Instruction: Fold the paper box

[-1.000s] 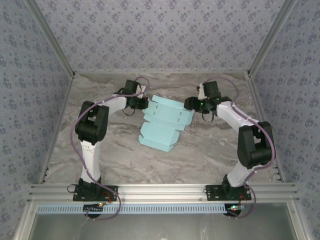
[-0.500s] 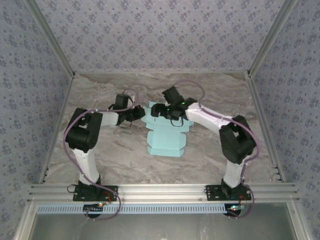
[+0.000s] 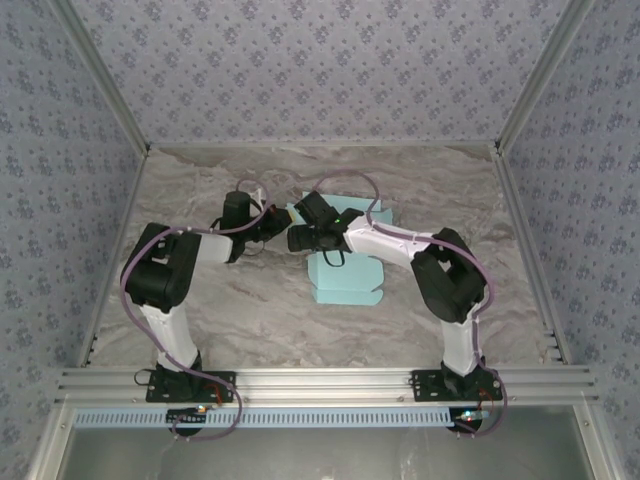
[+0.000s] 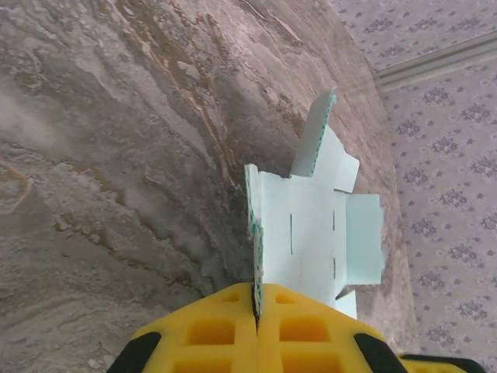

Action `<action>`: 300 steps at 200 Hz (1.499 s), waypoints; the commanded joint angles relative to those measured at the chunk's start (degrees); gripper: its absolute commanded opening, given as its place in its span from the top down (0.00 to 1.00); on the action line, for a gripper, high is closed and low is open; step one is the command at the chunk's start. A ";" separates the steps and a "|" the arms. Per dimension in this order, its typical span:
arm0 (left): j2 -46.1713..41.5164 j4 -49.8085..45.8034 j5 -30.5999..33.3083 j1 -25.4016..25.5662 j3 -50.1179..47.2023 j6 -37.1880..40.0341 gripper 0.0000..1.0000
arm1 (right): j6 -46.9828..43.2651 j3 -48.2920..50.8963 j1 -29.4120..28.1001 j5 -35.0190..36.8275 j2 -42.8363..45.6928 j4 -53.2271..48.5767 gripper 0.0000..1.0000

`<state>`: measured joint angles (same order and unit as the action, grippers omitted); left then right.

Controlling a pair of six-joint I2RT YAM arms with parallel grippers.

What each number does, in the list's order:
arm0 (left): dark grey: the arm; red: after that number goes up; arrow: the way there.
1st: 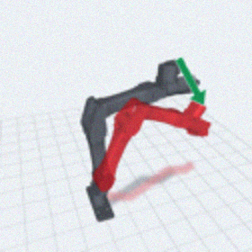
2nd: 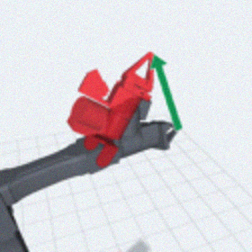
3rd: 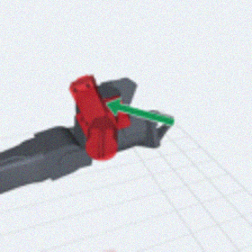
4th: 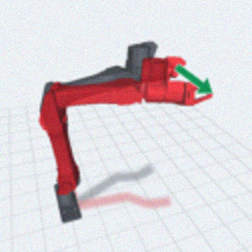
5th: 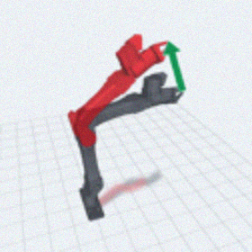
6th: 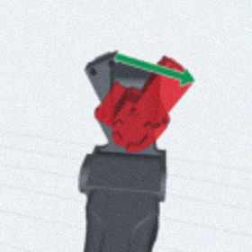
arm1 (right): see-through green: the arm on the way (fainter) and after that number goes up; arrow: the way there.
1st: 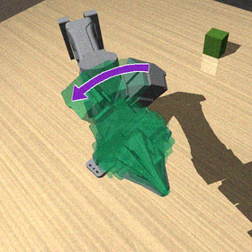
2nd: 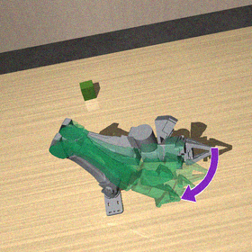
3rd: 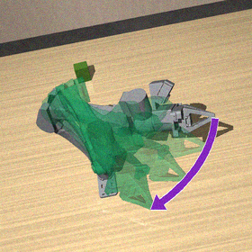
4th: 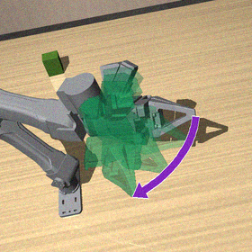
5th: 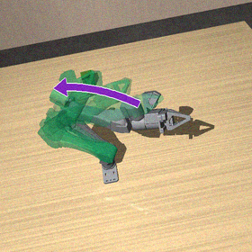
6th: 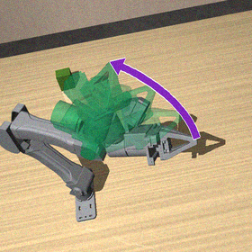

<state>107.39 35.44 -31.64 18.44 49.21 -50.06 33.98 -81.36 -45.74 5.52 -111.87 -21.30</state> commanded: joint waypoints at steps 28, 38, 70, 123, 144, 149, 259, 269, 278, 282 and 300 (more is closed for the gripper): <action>-3.31 1.65 -1.12 0.19 -1.11 0.34 1.00 | 0.51 0.74 0.73 3.45 -0.66 -0.14 0.20; -3.66 0.93 -0.31 0.35 -1.35 1.50 1.00 | 1.04 1.58 1.35 3.45 0.03 0.54 0.21; -5.23 -2.70 3.22 2.03 -1.53 7.06 1.00 | 3.18 5.86 4.75 -2.75 2.22 4.65 0.30; -7.20 -0.90 7.84 3.30 -3.90 8.91 1.00 | 3.38 11.56 6.04 -3.46 4.44 7.26 0.42; -7.11 -0.54 8.22 3.27 -4.18 9.47 1.00 | 3.86 12.50 6.73 -4.00 5.06 7.52 0.42; -7.09 -0.08 8.31 3.27 -4.42 9.47 1.00 | 3.99 12.54 6.93 -4.07 5.17 7.44 0.42; -9.03 9.96 11.14 5.75 -9.33 13.60 1.00 | 30.70 6.85 11.82 -12.39 12.52 -1.12 0.23; -8.96 11.80 11.49 6.14 -9.87 13.26 1.00 | 37.38 4.51 12.56 -12.52 12.56 -5.63 0.25; -8.96 13.48 11.74 6.47 -10.33 12.88 1.00 | 41.62 3.60 13.17 -14.65 12.62 -5.68 0.26; -8.96 14.23 11.77 6.56 -10.59 12.76 1.00 | 43.47 3.53 13.21 -15.36 12.78 -5.36 0.26; -9.04 17.16 12.16 7.20 -11.49 12.64 1.00 | 52.72 4.10 13.94 -18.13 12.59 -1.27 0.25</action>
<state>100.49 44.95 -20.73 24.86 38.87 -38.35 68.88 -76.23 -33.04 -9.13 -100.22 -21.23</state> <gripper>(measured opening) 0.039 0.744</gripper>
